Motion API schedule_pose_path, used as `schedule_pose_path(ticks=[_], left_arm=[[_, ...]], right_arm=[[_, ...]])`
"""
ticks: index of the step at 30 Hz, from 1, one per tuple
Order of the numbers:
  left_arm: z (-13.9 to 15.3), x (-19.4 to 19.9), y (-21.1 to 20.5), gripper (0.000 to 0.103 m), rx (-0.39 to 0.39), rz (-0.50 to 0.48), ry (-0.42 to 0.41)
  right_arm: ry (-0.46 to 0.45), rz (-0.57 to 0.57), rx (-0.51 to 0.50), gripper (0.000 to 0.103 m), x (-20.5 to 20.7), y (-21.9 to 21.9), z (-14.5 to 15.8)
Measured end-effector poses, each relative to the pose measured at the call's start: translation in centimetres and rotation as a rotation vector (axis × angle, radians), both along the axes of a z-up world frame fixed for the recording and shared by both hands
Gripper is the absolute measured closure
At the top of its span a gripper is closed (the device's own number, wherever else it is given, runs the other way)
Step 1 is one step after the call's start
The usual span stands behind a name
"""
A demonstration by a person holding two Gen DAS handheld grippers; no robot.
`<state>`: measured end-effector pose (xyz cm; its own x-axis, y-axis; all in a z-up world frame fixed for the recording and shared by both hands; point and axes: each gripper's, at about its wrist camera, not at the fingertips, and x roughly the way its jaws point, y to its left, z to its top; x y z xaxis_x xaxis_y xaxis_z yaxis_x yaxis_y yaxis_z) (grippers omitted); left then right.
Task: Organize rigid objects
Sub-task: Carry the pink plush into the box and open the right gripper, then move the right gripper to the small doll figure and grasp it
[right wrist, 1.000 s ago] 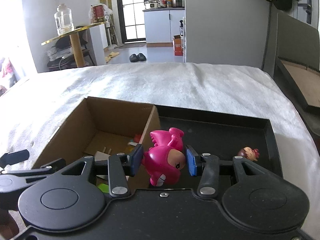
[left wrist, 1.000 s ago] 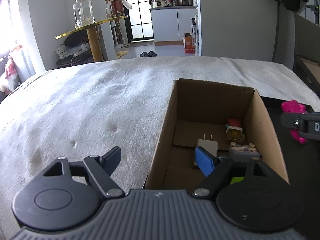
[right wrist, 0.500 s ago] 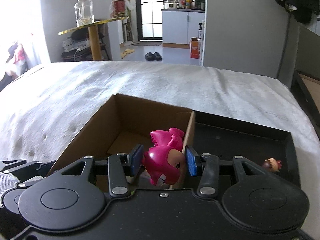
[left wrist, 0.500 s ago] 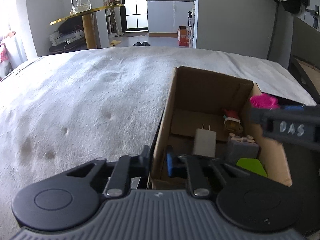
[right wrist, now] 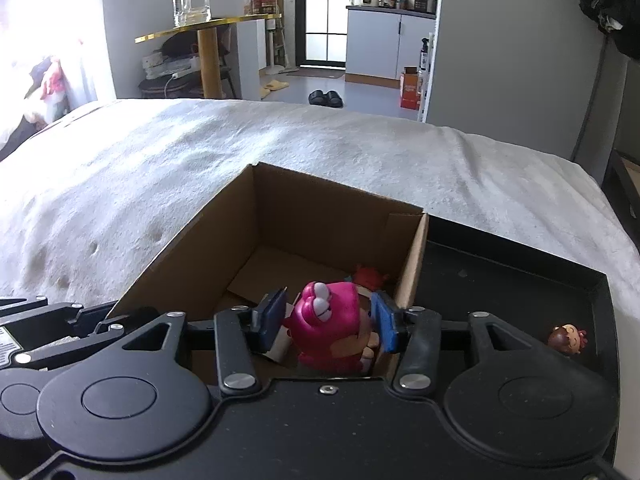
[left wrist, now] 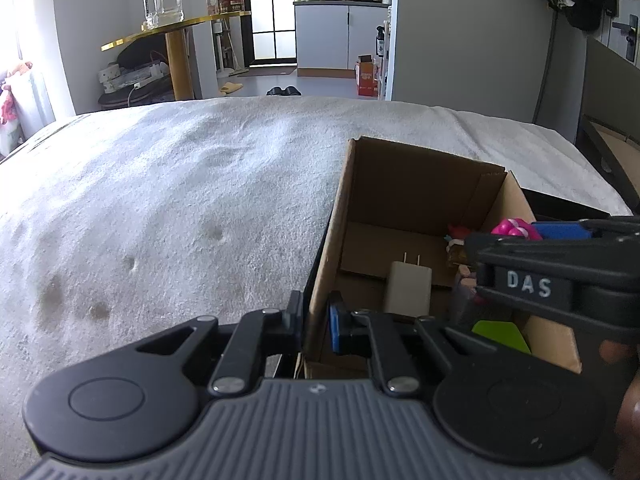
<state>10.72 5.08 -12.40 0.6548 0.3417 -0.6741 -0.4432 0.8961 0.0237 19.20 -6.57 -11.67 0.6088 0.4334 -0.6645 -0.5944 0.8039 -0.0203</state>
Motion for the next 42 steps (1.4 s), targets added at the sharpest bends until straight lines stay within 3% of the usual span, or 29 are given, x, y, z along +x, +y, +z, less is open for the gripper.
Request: schedule_pose_path(ticks=[14,25,28,30,32,42], left_arm=[[0.2,0.4,-0.6,0.09,0.024,0.017,0.017],[0.5,0.9,-0.8,0.086,0.044,0.032,0.032],[0.8,1.0,-1.0,0.074,0.063,0.04,0.035],[1.0,0.9,-1.3,0.053,0.076,0.046,0.022],[1.0,1.0,-1.8,0.044,0.092,0.048,0.019],[1.2,2.3,-3.4,0.022,0.182,0.049,0.053]], right_arm=[[0.016,-0.021,0.07,0.05,-0.7,-2.1,1.0],[0.013,-0.1,0.094,0.05,-0.1,-5.9,0.7],[0.034,-0.127,0.09,0.05,0.4,-7.1,0.0],[0.05,-0.147,0.09,0.05,0.8,-7.8,-0.5],[0.055,-0.158,0.09,0.05,0.9,-8.5,-0.9],[0.084,-0.214,0.108,0.05,1.6,-11.4,-1.9]])
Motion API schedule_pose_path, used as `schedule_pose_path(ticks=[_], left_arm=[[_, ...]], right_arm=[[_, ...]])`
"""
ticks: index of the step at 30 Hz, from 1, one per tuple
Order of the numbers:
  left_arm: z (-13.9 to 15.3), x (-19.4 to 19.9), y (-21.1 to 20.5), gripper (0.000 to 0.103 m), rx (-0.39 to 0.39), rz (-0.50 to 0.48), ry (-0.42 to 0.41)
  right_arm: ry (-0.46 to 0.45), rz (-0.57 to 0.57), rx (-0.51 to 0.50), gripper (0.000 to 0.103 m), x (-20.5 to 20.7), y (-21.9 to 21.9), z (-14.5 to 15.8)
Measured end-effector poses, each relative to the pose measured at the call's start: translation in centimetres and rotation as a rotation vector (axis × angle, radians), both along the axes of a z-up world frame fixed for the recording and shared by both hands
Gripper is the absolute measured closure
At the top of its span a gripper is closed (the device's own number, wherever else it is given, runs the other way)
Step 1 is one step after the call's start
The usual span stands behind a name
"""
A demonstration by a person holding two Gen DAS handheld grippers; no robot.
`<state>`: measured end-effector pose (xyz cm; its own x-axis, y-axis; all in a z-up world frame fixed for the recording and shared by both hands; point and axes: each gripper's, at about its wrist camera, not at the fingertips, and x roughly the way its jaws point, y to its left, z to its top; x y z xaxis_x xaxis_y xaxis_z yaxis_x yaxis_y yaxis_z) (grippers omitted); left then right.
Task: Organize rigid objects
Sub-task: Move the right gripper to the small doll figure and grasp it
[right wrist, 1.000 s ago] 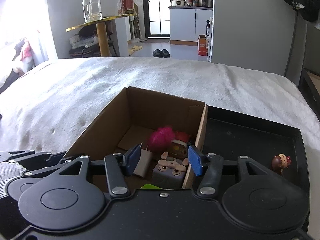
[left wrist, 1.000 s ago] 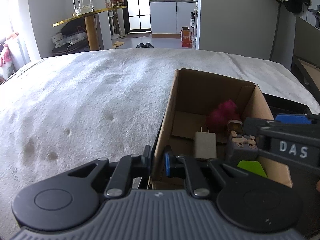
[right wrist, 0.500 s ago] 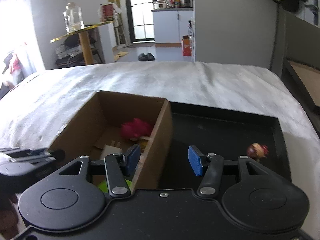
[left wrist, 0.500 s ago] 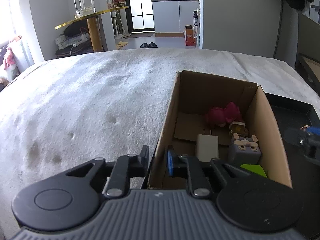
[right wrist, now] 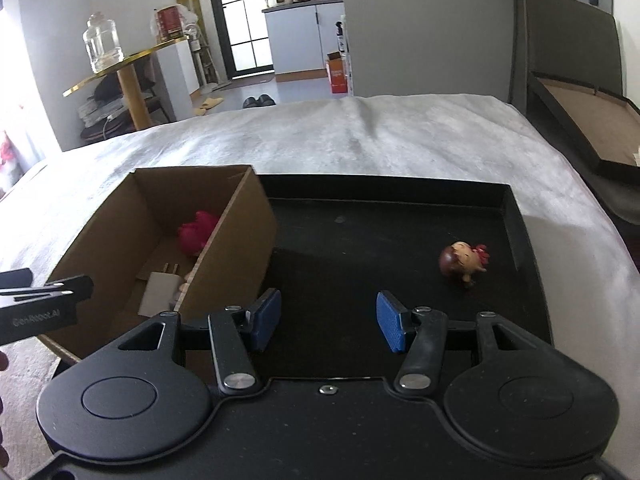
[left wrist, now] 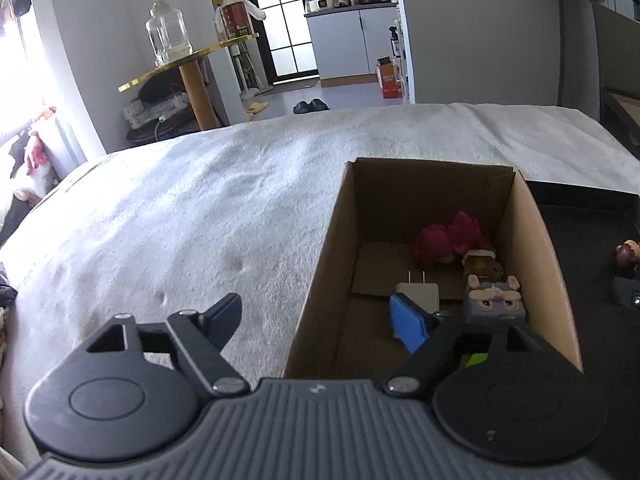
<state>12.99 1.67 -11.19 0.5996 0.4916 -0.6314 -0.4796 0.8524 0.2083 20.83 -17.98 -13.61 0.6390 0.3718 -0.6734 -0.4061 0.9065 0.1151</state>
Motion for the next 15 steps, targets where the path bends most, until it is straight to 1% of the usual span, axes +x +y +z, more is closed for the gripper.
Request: schedule_pose_path(ticks=[4,8,13,15], left_arm=[[0.2,0.3,-0.6,0.021,0.016,-0.003,0.0],[0.2,0.6,-1.4,0.02,0.031,-0.02,0.008],[0.0,1.0,-1.8,0.019,0.042,-0.018,0.012],[-0.1,1.2,-1.8,0.019,0.048,-0.017,0.019]], right_arm=[[0.006,-0.017,0.005,0.049,0.4,-1.1,-0.2],[0.006,-0.036,0.001,0.044,0.8,-2.1,-0.5],[0.007,-0.068,-0.009,0.043,2.0,-3.4,-0.8],[0.008,-0.084,-0.005,0.04,2.5,-4.0,-1.0]])
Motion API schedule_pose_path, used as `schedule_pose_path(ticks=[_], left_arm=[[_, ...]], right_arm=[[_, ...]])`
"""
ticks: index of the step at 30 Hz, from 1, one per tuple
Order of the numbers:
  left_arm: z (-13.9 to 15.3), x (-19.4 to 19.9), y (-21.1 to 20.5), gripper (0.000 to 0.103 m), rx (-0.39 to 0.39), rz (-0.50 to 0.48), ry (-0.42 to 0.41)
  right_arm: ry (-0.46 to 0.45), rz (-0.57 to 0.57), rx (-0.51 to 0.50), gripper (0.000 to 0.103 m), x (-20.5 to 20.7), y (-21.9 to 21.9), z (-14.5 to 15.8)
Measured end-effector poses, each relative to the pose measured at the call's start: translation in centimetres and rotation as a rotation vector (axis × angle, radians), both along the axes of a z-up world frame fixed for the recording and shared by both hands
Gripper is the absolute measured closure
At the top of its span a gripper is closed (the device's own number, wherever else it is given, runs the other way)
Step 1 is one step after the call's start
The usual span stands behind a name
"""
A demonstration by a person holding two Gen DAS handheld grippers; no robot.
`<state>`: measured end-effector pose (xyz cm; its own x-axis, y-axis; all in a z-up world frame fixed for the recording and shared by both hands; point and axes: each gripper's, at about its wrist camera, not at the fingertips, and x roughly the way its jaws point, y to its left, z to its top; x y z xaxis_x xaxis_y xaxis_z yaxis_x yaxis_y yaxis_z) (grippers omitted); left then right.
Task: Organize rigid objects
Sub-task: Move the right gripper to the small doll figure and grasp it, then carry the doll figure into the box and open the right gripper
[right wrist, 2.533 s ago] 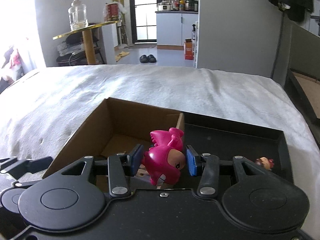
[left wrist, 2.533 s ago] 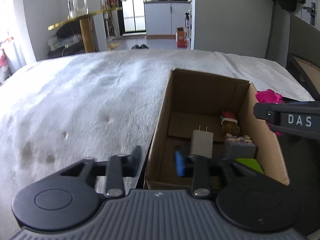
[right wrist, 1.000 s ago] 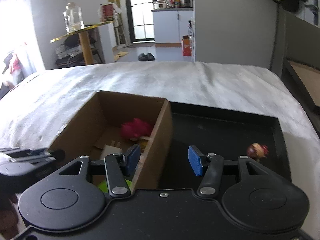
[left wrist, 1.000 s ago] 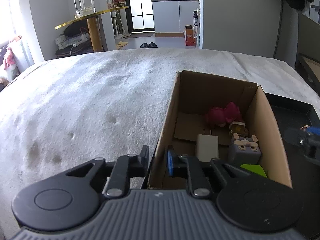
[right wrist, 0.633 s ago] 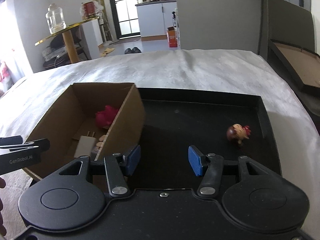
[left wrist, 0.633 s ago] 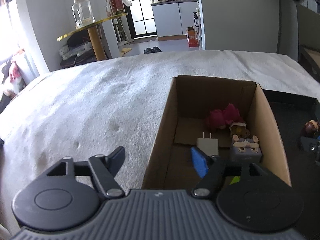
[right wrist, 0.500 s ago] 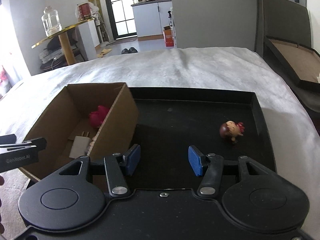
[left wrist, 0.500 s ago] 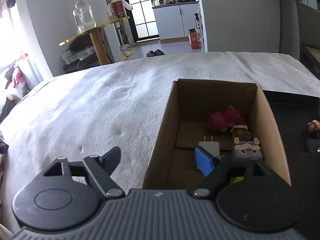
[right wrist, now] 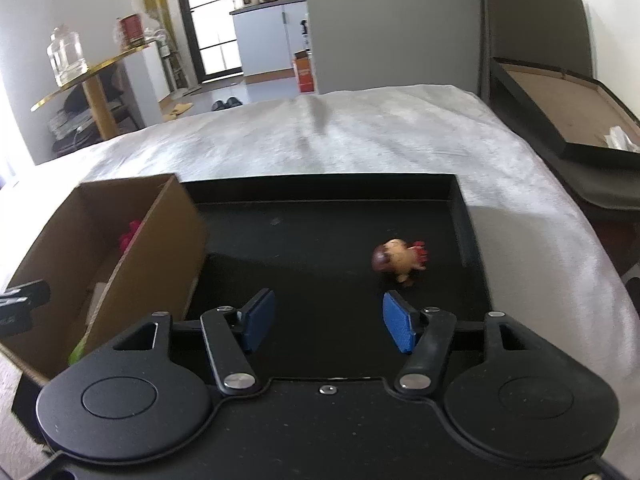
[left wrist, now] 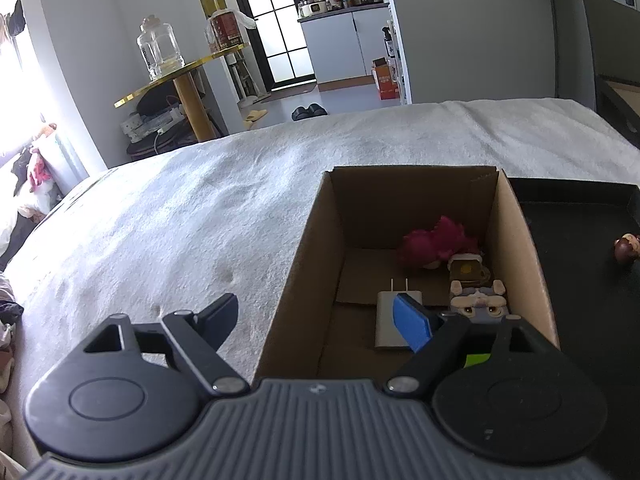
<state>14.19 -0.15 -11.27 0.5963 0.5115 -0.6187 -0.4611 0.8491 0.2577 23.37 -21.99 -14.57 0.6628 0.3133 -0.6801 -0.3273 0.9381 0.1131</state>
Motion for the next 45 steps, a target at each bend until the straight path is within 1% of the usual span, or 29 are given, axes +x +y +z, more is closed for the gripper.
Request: schedule_pose_path(ticks=[2,8,12,23,28,29,31,32,39,45], left_arm=[[-0.1,0.3,-0.2,0.019,0.004,-0.002,0.009],[-0.4,1.0,-0.8,0.019,0.028,-0.002,0.021],[-0.6,1.4,-1.0,0.019,0.039,0.003,0.035],[-1.2,2.5,-1.8,0.019,0.08,0.019,0.063],[-1.3,2.8,-2.3,0.019,0.112,0.023,0.077],[-1.4,2.9,-2.4,0.019,0.116,0.024,0.08],[-1.4,3.0,-2.5,0.019,0.122,0.025,0.084],[-1.4,3.0,-2.5,0.019,0.125,0.026,0.084],[-1.1,2.8,-2.6,0.019,0.131,0.033,0.079],[-0.7,2.1,-2.0,0.019,0.114,0.039,0.059]], right_arm=[[-0.001,-0.011,0.001,0.037,0.5,-0.5,-0.2],[0.007,-0.021,-0.02,0.035,2.3,-1.3,-1.5],[0.011,-0.024,-0.023,0.031,3.4,-1.7,-2.3],[0.002,-0.012,-0.008,0.032,6.0,-2.6,-3.7],[-0.002,0.0,-0.002,0.036,7.1,-2.9,-4.4],[-0.005,0.009,-0.001,0.039,7.2,-2.9,-4.5],[-0.005,0.025,-0.008,0.049,7.5,-2.8,-4.8],[0.002,0.032,-0.012,0.06,7.6,-2.8,-5.0],[0.018,0.026,-0.007,0.061,6.2,-3.8,-4.6],[0.017,0.017,-0.017,0.061,4.6,-4.1,-3.7]])
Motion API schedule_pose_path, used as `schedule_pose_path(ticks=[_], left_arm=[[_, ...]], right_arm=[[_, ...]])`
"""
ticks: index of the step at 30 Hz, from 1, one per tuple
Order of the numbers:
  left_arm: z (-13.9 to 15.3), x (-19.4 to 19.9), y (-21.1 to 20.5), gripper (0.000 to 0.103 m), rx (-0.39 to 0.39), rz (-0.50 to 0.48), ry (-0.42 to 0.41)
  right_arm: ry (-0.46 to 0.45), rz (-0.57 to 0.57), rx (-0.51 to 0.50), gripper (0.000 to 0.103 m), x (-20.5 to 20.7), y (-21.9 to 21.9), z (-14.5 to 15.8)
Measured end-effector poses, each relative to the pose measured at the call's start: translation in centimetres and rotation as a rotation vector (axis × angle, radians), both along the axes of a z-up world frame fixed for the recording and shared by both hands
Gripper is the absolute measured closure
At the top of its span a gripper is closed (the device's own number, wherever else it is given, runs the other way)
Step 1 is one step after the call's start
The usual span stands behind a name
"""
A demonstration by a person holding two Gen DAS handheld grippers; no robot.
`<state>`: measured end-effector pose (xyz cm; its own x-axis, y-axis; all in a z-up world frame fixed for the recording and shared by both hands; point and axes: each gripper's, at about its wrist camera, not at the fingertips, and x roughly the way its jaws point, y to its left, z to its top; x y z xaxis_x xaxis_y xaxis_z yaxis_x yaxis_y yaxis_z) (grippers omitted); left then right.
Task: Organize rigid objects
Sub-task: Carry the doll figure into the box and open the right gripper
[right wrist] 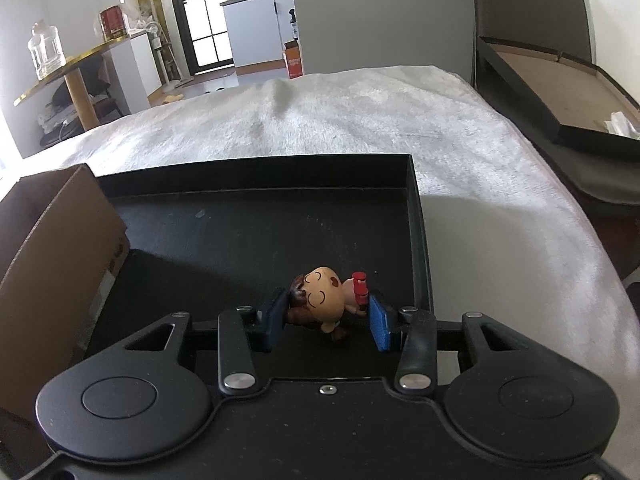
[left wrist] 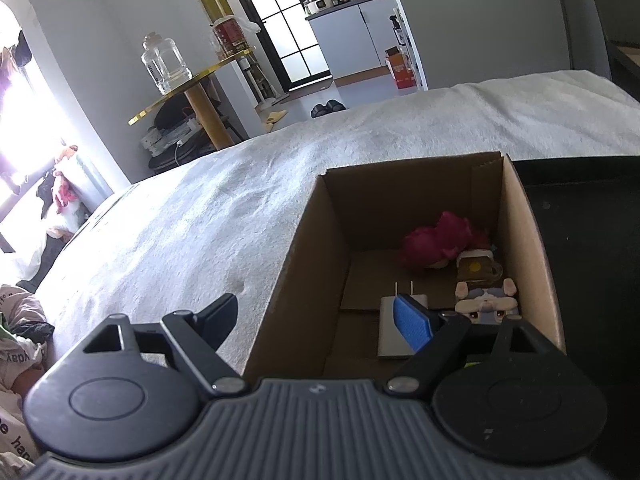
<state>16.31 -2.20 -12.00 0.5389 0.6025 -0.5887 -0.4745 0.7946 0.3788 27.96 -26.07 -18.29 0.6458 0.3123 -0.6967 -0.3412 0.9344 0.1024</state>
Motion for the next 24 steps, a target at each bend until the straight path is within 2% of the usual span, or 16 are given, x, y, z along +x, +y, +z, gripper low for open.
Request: schedule_pose_path(ticks=[8,17,24], left_arm=[[0.7,-1.0,1.3,0.019,-0.037,0.015,-0.039],[0.7,-2.0,1.7,0.019,-0.113,-0.036,-0.056],[0.7,-2.8,3.2,0.019,-0.178,-0.012,-0.084]], right_arm=[[-0.017,0.009,-0.007,0.061,-1.6,1.1,1.8],[-0.054,0.024,-0.026,0.061,-2.9,3.4,3.7],[-0.076,0.051,-0.027,0.061,-4.0,5.7,5.2]])
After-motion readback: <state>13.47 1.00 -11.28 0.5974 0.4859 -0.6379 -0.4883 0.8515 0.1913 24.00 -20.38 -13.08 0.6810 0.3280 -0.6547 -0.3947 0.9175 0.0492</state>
